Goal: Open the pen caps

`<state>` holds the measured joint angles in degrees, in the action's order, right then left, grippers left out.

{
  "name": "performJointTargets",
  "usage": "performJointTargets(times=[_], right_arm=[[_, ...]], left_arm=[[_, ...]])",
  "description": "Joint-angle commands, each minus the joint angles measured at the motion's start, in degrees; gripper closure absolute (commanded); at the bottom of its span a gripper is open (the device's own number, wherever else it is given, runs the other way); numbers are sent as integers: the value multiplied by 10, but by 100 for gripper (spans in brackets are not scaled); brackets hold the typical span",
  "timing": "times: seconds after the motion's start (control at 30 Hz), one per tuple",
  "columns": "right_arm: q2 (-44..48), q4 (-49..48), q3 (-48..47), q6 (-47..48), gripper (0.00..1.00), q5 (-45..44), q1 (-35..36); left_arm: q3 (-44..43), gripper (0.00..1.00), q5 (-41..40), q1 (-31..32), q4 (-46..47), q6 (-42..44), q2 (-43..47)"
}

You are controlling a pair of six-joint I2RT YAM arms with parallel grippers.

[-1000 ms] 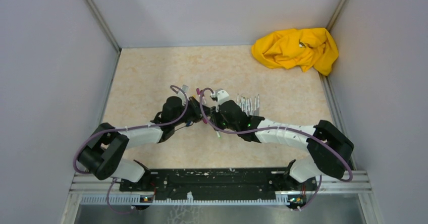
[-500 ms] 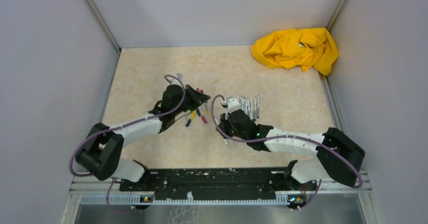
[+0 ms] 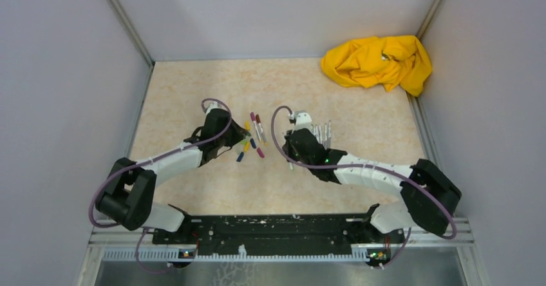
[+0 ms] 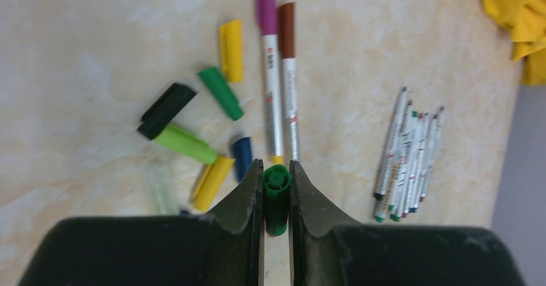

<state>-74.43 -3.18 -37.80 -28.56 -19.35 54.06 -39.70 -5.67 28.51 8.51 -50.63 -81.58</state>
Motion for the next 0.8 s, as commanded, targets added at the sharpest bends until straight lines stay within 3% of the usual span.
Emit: performJointTargets(times=[0.0, 0.43, 0.77], right_arm=[[-60, -8, -67, 11, 100, -46, -51], [-240, 27, -220, 25, 98, -75, -113], [-293, 57, -244, 28, 95, -109, -139]], left_arm=[[24, 100, -61, 2, -75, 16, 23], [76, 89, -77, 2, -69, 10, 24], [91, 82, -77, 2, -64, 11, 28]])
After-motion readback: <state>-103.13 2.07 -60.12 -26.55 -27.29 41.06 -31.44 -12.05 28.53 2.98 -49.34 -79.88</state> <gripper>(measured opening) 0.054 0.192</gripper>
